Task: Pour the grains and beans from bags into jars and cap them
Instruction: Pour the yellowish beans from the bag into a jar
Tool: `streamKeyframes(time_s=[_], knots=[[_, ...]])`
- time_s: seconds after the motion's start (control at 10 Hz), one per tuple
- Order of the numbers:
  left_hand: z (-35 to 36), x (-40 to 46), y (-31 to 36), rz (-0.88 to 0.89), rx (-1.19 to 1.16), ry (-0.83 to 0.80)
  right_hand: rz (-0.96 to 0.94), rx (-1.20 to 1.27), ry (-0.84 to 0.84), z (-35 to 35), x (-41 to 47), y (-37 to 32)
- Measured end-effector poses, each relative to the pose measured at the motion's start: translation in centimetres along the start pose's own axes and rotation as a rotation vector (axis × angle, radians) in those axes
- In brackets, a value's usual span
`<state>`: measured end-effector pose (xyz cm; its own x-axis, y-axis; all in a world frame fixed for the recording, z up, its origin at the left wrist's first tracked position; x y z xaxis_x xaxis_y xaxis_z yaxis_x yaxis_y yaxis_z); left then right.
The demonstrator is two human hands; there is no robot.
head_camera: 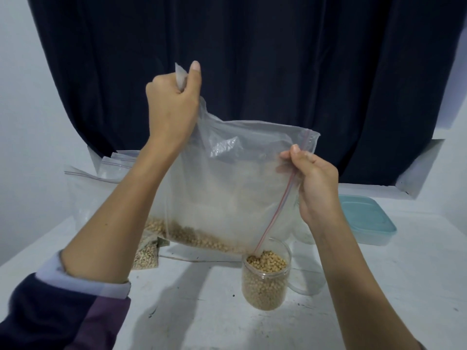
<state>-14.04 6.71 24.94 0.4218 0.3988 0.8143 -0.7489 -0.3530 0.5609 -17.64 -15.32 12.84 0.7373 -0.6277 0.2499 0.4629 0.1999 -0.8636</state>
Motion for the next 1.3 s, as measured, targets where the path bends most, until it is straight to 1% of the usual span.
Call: streamKeyframes(time_s=[0.1, 0.2, 0.3, 0.4, 0.5, 0.6, 0.7, 0.8, 0.9, 1.0, 1.1, 1.3], knots=[[-0.05, 0.16, 0.06, 0.006, 0.0, -0.001, -0.019, -0.005, 0.013, -0.12, 0.04, -0.02], [-0.08, 0.18, 0.04, 0.007, -0.001, -0.004, -0.003, -0.003, -0.015, 0.08, -0.01, 0.04], [-0.03, 0.13, 0.11, 0.004, -0.002, -0.006, -0.02, -0.007, 0.014, -0.15, 0.09, 0.0], [-0.07, 0.09, 0.17, 0.005, -0.007, -0.006, -0.001, -0.004, -0.026, 0.12, -0.11, 0.17], [-0.09, 0.05, 0.21, 0.0, -0.006, -0.009, -0.023, -0.001, -0.002, -0.17, -0.09, 0.11], [-0.1, 0.08, 0.4, 0.004, -0.003, -0.008, -0.011, 0.002, -0.042, 0.07, -0.25, 0.11], [-0.04, 0.09, 0.53, 0.007, -0.005, -0.013, -0.04, -0.007, -0.005, -0.23, -0.11, -0.15], [-0.08, 0.07, 0.65, 0.009, -0.008, -0.014, -0.039, -0.014, -0.026, -0.08, -0.22, -0.19], [-0.15, 0.02, 0.57, 0.004, -0.008, -0.012, -0.044, -0.029, -0.006, -0.28, -0.01, -0.27], [-0.32, 0.0, 0.4, -0.001, -0.011, -0.006, -0.028, -0.029, -0.035, 0.03, -0.06, -0.25], [-0.18, -0.35, 0.42, 0.01, -0.014, -0.028, -0.049, -0.035, -0.023, 0.19, -0.12, -0.43], [-0.44, 0.06, 0.85, 0.016, -0.022, -0.009, -0.031, -0.013, -0.017, 0.38, -0.34, -0.18]])
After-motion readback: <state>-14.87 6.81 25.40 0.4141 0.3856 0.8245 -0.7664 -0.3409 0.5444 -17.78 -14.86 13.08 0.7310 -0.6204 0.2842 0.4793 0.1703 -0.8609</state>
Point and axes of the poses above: each hand's wrist, its own x-axis towards the middle knuckle, its own z-axis out of the palm, y = z × x, the point moved 6 cm from there along x, towards the middle knuckle, and after that the axes turned 13 degrees about y, right-handed, at the moved point
